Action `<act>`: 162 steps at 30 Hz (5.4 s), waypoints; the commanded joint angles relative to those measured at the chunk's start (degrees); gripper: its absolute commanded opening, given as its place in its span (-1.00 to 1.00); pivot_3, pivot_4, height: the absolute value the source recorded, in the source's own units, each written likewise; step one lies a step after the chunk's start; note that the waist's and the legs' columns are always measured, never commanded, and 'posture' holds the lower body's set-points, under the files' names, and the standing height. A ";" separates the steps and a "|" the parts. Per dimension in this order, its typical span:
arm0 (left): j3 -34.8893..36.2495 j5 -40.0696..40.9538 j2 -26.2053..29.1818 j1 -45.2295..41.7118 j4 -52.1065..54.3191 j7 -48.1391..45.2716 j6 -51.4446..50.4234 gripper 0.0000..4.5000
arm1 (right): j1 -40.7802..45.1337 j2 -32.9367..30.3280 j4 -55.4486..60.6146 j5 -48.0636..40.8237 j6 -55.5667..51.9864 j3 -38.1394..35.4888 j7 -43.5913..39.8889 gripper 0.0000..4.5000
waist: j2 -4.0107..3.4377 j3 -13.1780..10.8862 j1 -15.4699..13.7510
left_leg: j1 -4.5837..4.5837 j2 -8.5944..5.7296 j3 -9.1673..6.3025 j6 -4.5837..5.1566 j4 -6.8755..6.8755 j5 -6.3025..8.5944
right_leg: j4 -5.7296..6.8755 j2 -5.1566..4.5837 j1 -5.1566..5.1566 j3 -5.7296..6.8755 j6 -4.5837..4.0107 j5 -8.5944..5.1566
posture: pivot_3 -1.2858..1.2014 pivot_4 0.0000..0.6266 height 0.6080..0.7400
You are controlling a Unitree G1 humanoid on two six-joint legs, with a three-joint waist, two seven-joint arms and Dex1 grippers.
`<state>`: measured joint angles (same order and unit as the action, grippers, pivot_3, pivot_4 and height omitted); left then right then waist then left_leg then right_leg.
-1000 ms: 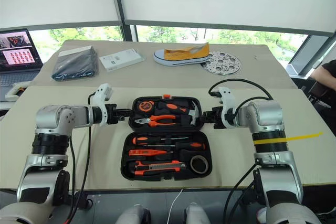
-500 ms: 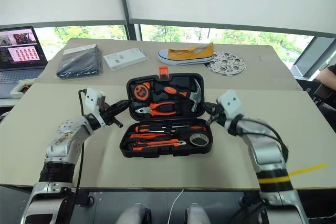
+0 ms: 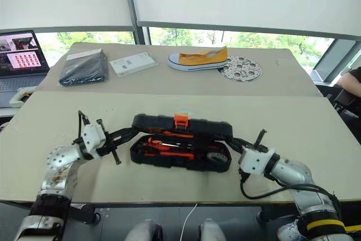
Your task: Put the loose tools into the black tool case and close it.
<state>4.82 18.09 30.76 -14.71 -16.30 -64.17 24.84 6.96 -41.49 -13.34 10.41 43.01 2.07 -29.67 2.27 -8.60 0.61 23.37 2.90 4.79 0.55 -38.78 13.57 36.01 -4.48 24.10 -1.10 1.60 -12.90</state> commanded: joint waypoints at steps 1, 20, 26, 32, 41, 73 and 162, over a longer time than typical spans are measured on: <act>1.62 1.47 2.91 4.11 2.06 -2.20 1.36 -0.42 | -3.17 -2.20 -1.52 0.19 1.69 -2.04 0.86 -0.53 | 0.00 0.00 0.12 | -0.04 0.00 0.01 0.00 0.02 0.00 | 0.01 0.00 -0.02 -0.02 -0.01 -0.01 | 0.03 -0.52 1.00; 0.58 0.99 3.68 -8.84 -7.90 0.05 -11.94 0.78 | -32.87 -16.13 29.93 -40.12 -29.19 -6.48 -19.85 -0.13 | 0.03 0.02 -1.17 | -0.14 0.09 0.01 0.05 -0.10 -0.09 | 0.11 0.02 -0.10 -0.08 -0.01 -0.01 | 0.03 -0.52 1.00; -4.47 -4.05 1.07 -20.96 -17.86 -1.78 -13.10 -0.13 | -30.60 -15.87 43.28 -44.10 -45.40 -0.60 -20.63 -1.00 | 0.30 0.11 -0.77 | -0.09 0.08 0.00 0.05 -0.15 -0.09 | 0.06 0.08 -0.05 -0.08 0.28 -0.12 | 0.03 -0.52 1.00; -10.27 -7.15 1.51 -25.34 -22.04 -11.79 -14.73 -0.99 | -19.82 -11.76 47.14 -43.74 -58.59 4.84 -17.71 -1.00 | 0.32 0.09 -0.69 | 0.00 0.06 -0.03 0.05 -0.16 -0.09 | 0.07 0.12 0.03 -0.09 0.17 -0.08 | 0.03 -0.52 1.00; -9.25 -6.10 4.03 -19.24 -15.24 -13.79 -18.60 -0.99 | -6.17 -3.66 36.59 -30.94 -55.92 4.99 -13.79 -1.00 | 0.37 0.07 -0.10 | 0.09 0.06 -0.03 0.08 -0.25 -0.11 | 0.06 0.11 0.07 -0.09 0.11 0.05 | 0.03 -0.52 1.00; -23.98 -6.63 2.06 -18.79 6.92 -6.23 -42.65 -0.99 | -10.79 9.03 34.62 -31.39 -51.01 -2.20 -13.55 -1.00 | 0.20 0.09 0.32 | -0.09 0.00 -0.11 0.07 -0.10 -0.18 | 0.20 0.28 0.05 -0.29 0.01 0.01 | 0.03 -0.52 1.00; 17.23 -2.68 16.51 21.71 4.99 2.48 -12.22 1.00 | -8.89 -0.66 11.08 -30.28 -24.17 -14.41 -35.32 0.92 | 0.17 -0.08 -0.72 | -0.43 0.01 -0.01 0.07 1.21 0.02 | -0.33 -0.06 0.37 -0.78 -0.16 -0.50 | 0.03 -0.52 1.00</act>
<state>19.66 16.32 47.52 6.67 -11.57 -64.25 9.63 -2.84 -42.42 -1.16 -20.75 16.06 -12.70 -64.40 2.44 -8.68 -0.11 22.95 2.89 4.79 0.62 -37.57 13.60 35.66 -4.57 24.47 -1.88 1.28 -13.49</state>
